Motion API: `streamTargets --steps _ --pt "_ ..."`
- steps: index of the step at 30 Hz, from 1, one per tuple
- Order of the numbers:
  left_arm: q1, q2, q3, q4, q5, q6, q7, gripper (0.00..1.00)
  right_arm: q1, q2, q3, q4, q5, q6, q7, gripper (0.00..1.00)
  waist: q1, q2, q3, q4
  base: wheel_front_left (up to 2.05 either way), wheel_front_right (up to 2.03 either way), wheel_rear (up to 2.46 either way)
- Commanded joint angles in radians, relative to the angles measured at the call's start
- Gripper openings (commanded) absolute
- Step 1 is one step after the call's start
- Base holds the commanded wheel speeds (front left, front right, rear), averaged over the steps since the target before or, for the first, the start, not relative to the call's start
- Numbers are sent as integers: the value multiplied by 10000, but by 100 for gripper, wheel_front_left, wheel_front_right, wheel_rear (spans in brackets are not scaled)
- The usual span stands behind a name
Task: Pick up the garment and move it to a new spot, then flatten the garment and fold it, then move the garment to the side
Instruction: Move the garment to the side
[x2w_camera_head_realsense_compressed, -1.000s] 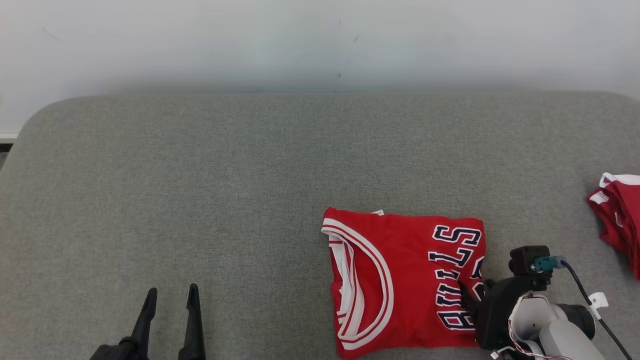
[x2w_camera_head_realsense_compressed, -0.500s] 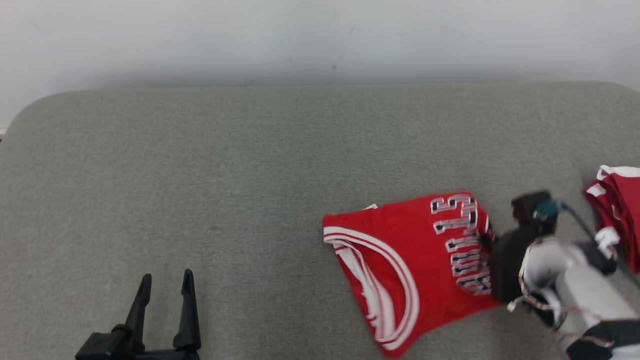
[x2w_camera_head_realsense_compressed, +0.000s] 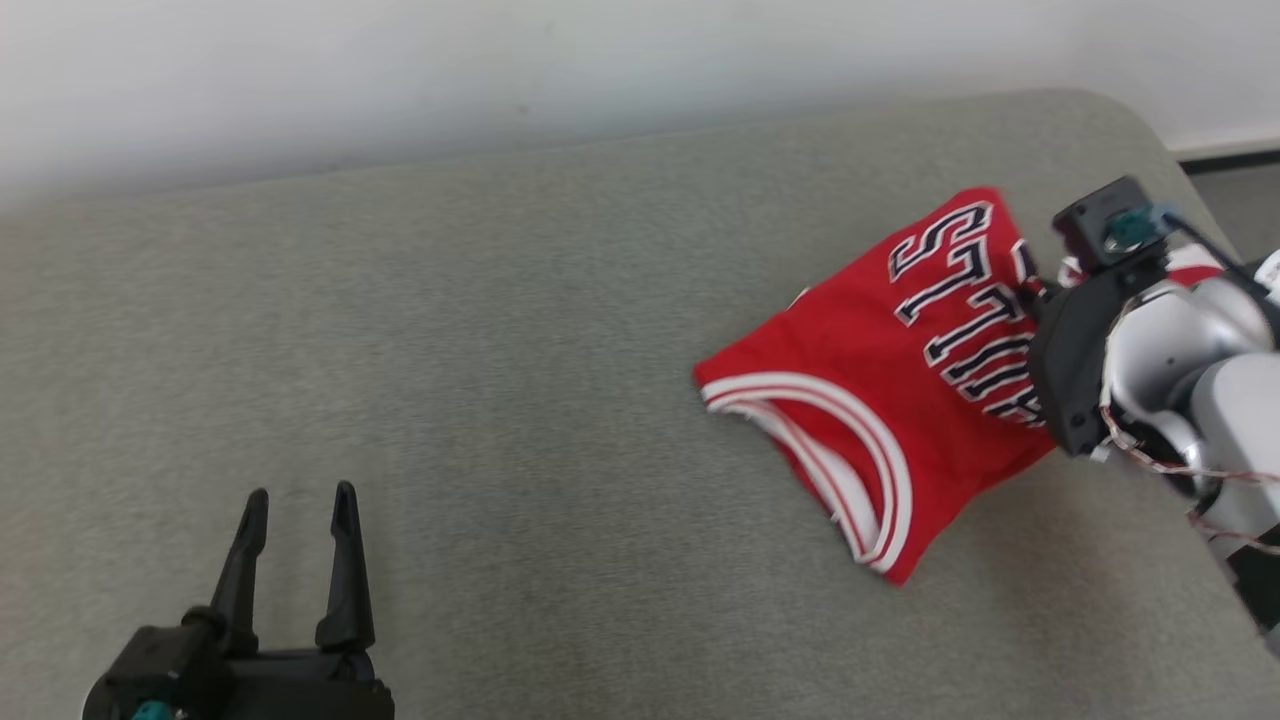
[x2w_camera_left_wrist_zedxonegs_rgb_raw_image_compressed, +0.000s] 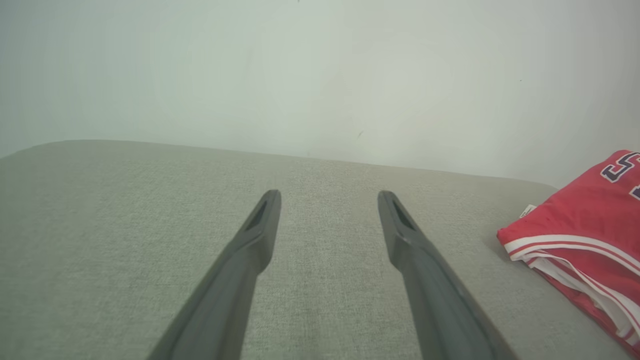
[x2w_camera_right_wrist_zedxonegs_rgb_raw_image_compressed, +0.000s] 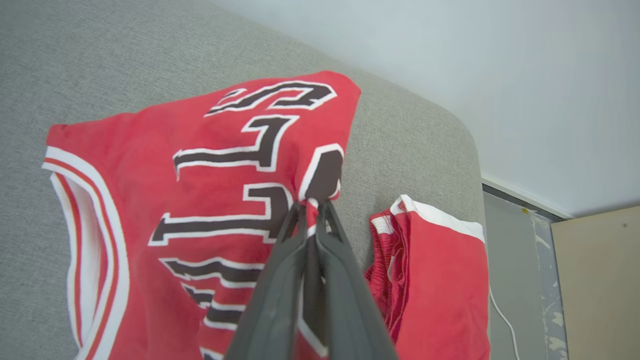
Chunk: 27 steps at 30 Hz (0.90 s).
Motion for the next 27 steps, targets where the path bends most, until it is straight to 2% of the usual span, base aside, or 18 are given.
streamTargets --steps 1,6,14,20,27 --pt "-241 3 18 -65 133 -24 -3 100 -263 -248 36 -57 37 -34 -2 0 -1 -1 435 -805 0 0 0" --pt "-452 4 68 -106 316 -132 -3 100 -882 -563 -47 61 -27 -34 -354 0 -1 -1 863 -1402 0 0 0" --pt "-832 6 205 0 847 -432 -3 100 -1766 -581 -531 1556 -338 -34 -1175 0 -1 -1 1487 -1930 0 0 0" --pt "-1090 143 203 30 1035 -601 -3 100 -2133 -596 -1391 2649 -670 -34 -1893 0 -1 -1 1892 -1953 0 0 0" --pt "-1338 382 50 -108 1242 -689 -3 100 -2219 -369 -3174 4059 -1496 -34 -2662 0 -1 -1 2419 -1929 0 0 0"
